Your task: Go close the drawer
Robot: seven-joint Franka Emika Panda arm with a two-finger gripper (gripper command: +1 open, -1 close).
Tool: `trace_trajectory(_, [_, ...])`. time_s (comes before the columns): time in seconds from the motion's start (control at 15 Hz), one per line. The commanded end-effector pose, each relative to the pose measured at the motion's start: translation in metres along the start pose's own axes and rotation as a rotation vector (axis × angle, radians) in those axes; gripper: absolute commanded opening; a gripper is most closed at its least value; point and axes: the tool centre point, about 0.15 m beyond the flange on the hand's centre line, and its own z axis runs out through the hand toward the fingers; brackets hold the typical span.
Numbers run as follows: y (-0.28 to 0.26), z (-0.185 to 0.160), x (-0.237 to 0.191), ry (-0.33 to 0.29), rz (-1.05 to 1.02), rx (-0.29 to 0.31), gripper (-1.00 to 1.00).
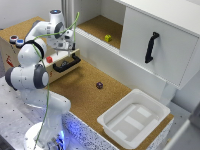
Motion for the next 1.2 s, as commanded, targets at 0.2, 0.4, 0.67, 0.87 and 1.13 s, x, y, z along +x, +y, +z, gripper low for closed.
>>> trace_trajectory(0.2, [0.028,0.054,0.01,0.08,0.297,0.141,1.0])
trace_trajectory(0.4, [0.019,0.066,0.017,0.107,0.298,0.117,1.0])
trace_trajectory(0.67, [0.015,0.084,0.016,0.139,0.37,0.117,1.0])
trace_trajectory(0.87, [0.004,0.09,0.017,0.124,0.368,0.133,-1.0])
trace_trajectory(1.13, [0.001,0.104,0.021,0.091,0.381,0.175,-1.0])
